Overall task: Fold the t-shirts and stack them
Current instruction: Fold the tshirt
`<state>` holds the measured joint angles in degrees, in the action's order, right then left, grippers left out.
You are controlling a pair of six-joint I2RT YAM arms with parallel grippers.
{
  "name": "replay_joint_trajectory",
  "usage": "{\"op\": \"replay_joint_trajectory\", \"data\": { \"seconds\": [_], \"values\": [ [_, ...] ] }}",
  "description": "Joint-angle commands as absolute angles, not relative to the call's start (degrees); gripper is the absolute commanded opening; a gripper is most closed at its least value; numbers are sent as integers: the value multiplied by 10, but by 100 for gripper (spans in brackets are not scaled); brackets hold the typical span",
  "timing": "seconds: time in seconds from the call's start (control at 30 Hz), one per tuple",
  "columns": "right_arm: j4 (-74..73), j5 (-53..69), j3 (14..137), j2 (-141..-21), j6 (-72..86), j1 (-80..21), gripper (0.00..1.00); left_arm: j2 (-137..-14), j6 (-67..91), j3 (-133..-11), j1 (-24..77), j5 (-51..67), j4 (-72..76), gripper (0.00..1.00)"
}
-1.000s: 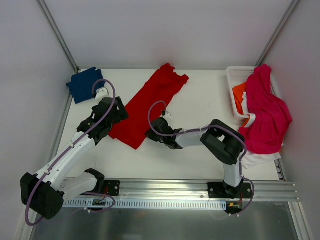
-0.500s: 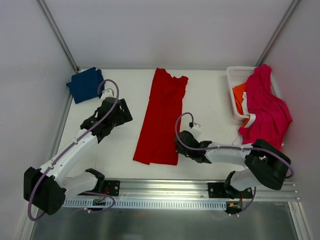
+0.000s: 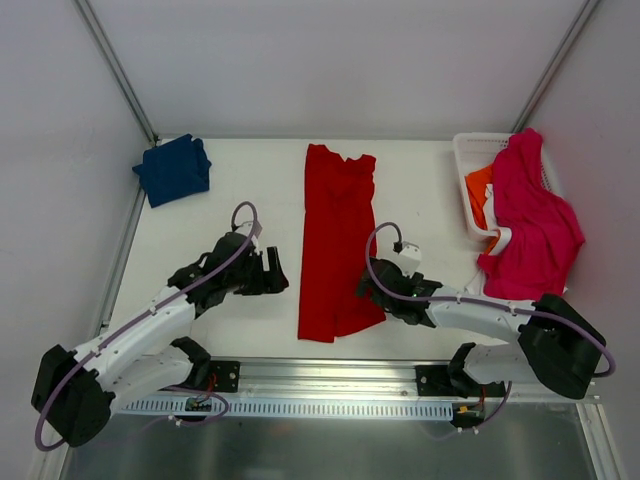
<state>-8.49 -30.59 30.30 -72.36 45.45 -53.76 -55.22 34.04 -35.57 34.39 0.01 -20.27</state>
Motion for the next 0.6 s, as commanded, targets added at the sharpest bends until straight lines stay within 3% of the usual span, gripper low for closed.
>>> {"op": "replay_joint_trajectory", "data": {
  "seconds": [0.0,0.2,0.57],
  "values": [
    [-169,-314,316,-723,439,-553,99,-490,366,-316,363,71,-204,76],
    [-281,-375,306,-626,490,-613,100,-380,415,-236,402,99,-215,77],
    [-387,-406,234,-520,668,-743,100,-383,491,-182,485,24,-204,76]
  ]
}}
